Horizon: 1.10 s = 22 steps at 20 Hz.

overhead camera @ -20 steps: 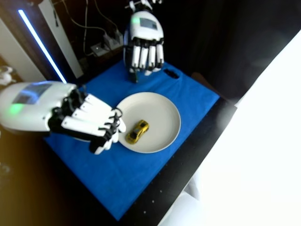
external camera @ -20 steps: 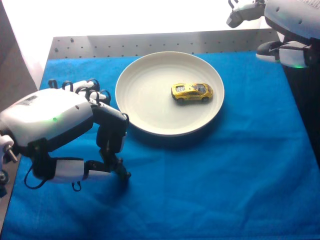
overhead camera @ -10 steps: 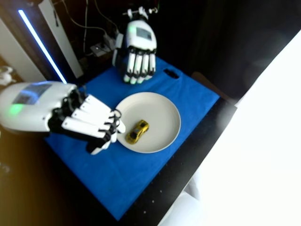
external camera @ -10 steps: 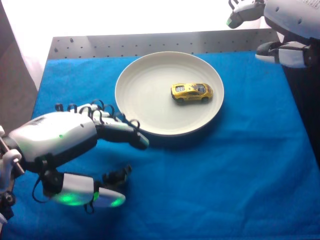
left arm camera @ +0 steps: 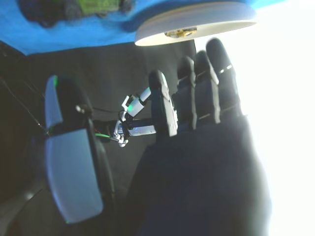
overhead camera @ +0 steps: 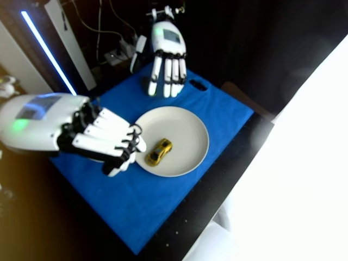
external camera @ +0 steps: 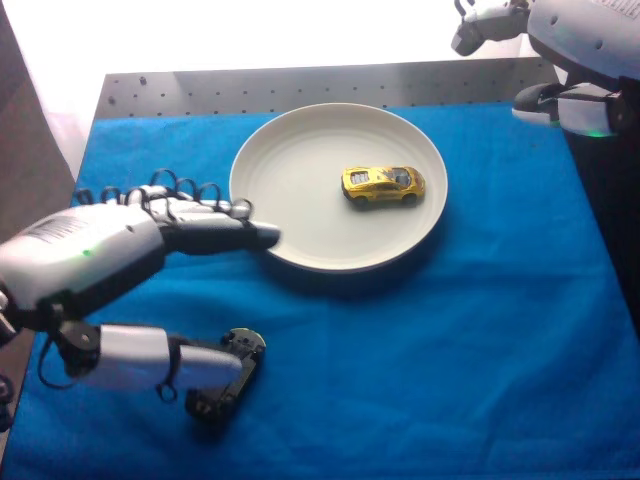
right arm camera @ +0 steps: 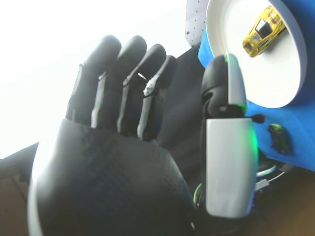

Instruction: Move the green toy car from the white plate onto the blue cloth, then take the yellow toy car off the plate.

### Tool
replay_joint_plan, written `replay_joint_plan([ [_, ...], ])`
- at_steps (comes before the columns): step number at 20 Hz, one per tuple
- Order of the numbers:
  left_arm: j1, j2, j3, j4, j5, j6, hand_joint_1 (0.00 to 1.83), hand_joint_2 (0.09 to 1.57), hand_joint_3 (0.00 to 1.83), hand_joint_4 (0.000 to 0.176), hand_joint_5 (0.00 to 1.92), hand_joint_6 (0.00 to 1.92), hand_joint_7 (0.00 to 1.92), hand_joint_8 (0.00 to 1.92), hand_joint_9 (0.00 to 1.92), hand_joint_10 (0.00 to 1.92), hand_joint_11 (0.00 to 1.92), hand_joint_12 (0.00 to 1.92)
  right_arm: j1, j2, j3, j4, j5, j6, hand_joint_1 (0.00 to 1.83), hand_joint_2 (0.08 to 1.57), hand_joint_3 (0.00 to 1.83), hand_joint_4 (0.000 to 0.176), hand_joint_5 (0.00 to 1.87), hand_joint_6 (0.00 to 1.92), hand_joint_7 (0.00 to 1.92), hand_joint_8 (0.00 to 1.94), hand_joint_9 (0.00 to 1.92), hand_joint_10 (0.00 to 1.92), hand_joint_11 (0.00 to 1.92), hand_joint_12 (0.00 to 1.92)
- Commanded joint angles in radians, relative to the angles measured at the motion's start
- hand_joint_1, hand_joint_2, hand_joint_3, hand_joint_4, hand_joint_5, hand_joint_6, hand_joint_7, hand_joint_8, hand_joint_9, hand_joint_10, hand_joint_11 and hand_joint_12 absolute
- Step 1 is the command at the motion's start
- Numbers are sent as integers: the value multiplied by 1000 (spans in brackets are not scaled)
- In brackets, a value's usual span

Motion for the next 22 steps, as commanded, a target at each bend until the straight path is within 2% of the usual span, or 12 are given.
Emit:
replay_joint_plan([
  [1,-4,12,-1,-11,-160,6,688,1027,2,101,440,7,388,15,315,65,0,789,7,-3,1,3,120,-6,1189,1052,4,0,625,483,593,910,436,1323,238,1876],
  [4,4,37,-8,-61,-247,48,603,1077,4,129,481,7,469,18,382,79,0,1084,7,-3,1,3,120,-6,1174,1050,1,0,660,488,642,705,481,1143,270,1760],
  [5,6,44,-9,-83,-292,65,710,1072,0,98,531,15,512,24,414,83,0,1099,7,-5,1,3,120,-6,1147,1060,2,0,620,533,632,686,460,1132,227,1774],
  [6,6,48,-11,-99,-329,82,721,1081,2,83,544,12,512,16,408,72,0,1043,7,-6,1,3,120,-6,1083,1060,1,0,606,538,625,678,460,1132,224,1785],
  [8,6,51,-17,-135,-388,132,646,1110,6,91,555,6,496,2,366,28,0,816,7,-16,6,3,120,-6,1063,1045,0,0,628,428,636,653,519,1125,334,1772],
  [9,5,51,-18,-148,-410,152,630,1123,6,83,580,13,538,15,411,40,0,909,7,-25,10,3,120,-6,1025,1048,0,0,666,349,624,596,493,1124,327,1770],
  [12,0,51,-28,-191,-459,228,599,1104,0,107,619,15,510,1,376,8,0,795,8,-79,35,5,117,-6,982,1027,0,0,721,231,672,436,476,1070,293,1736],
  [15,-1,47,-29,-210,-479,243,652,1117,1,83,645,15,533,8,400,12,0,796,23,-136,72,12,94,-6,911,979,0,0,704,112,712,345,480,1005,230,1752],
  [17,-1,42,-28,-213,-481,246,709,1125,1,37,671,15,548,6,415,10,0,827,42,-160,90,12,72,-6,848,958,0,0,743,83,746,347,526,1091,341,1785],
  [20,-2,35,-27,-217,-479,248,707,1131,2,24,679,12,548,3,417,7,0,899,57,-209,125,24,40,-6,826,960,0,0,768,75,732,354,545,1136,433,1773],
  [21,-2,33,-26,-218,-477,248,702,1137,3,14,670,6,542,0,419,6,0,910,58,-221,134,29,34,-6,843,951,0,0,796,88,825,1408,937,1740,960,1915],
  [22,-2,31,-25,-218,-475,248,717,1137,2,24,672,5,523,0,414,3,0,877,58,-230,140,32,28,-6,830,944,0,0,803,96,832,1404,883,1674,865,1920],
])
